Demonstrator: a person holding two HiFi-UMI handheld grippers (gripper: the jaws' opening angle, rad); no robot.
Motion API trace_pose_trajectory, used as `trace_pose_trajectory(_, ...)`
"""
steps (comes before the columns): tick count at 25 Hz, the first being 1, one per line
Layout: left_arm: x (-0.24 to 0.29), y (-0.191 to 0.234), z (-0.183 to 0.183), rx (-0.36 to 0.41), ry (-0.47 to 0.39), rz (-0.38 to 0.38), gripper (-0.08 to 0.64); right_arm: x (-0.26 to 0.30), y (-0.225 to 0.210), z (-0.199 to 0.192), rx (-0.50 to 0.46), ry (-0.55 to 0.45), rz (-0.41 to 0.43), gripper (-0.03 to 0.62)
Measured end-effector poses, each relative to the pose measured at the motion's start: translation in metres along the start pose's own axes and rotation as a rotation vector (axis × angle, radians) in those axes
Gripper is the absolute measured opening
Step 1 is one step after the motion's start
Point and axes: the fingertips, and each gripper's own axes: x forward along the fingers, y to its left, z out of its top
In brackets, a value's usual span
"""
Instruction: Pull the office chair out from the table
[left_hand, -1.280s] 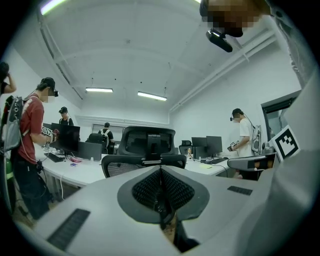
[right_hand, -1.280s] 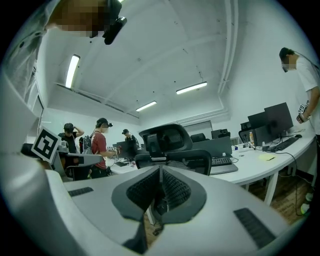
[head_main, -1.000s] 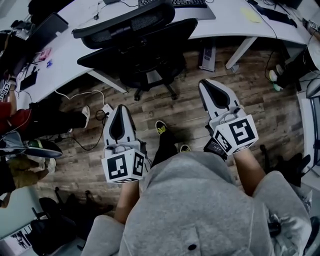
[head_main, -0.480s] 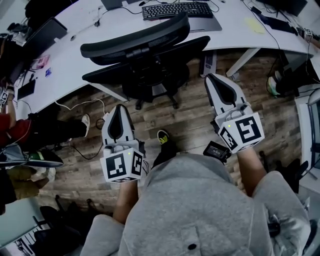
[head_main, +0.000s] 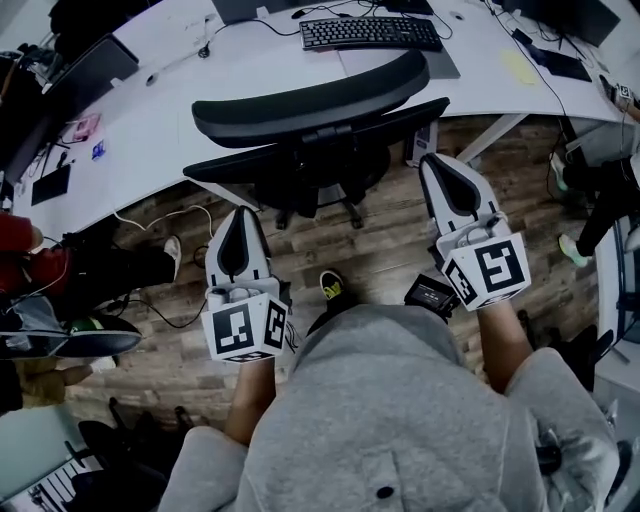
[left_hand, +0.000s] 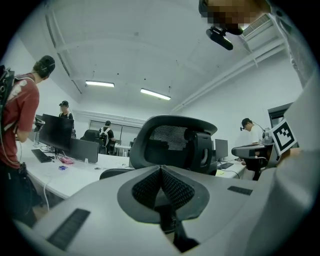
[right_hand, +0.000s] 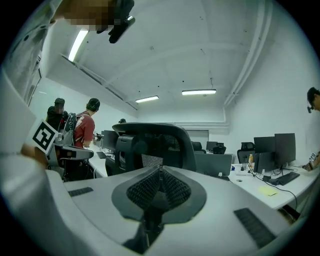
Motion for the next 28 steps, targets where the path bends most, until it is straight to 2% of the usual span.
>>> trace_pose_trajectory(9,0.024,0.038,0.01,0.024,-0.002,0.0,0.012,0.028,0.001,0.009,-0.098,0.021,-0.011,0.038)
trace_pose_trajectory(14,0.039,0.043,0.01,0.072,0.024,-0.003,0.012,0.035,-0.012,0.007,-0.156,0.043,-0.002,0.038)
trace_pose_trajectory(24,0.062,0.061,0.004,0.261,0.119,0.011,0.018,0.057,-0.06,-0.012,-0.275,0.123,0.049,0.04)
trace_pose_trajectory(28,0.067,0.066,-0.004,0.443,0.199,-0.014,0.114,0.063,-0.073,-0.025,-0.346,0.187,0.097,0.052)
